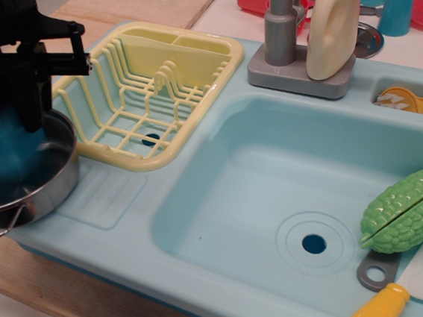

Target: Put cup into pot or pan

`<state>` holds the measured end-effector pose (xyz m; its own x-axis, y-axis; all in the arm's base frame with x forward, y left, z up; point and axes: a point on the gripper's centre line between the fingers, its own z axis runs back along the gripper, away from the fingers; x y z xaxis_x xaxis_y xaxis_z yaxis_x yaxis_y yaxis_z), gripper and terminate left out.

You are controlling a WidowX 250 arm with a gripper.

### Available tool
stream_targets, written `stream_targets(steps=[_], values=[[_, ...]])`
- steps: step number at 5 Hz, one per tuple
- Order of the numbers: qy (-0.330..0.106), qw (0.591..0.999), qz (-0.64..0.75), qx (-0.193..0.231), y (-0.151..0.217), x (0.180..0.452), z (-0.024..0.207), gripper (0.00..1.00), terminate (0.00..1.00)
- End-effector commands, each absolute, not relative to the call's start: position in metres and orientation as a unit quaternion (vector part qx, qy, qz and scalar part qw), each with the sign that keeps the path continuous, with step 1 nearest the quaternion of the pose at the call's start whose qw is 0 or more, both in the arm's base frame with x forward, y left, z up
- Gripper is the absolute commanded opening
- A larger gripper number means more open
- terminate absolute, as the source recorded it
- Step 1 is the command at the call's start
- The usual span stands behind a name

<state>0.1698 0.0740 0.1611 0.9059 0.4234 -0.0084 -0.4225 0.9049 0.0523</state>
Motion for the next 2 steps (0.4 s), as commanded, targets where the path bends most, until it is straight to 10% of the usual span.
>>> stream_targets(steps=[1,2], values=[[0.002,0.974,0.224,0.027,0.0775,0.1708,0.1654,1.00,0.00],[0.002,0.974,0.224,0.027,0.0775,0.1708,0.1654,1.00,1.00]])
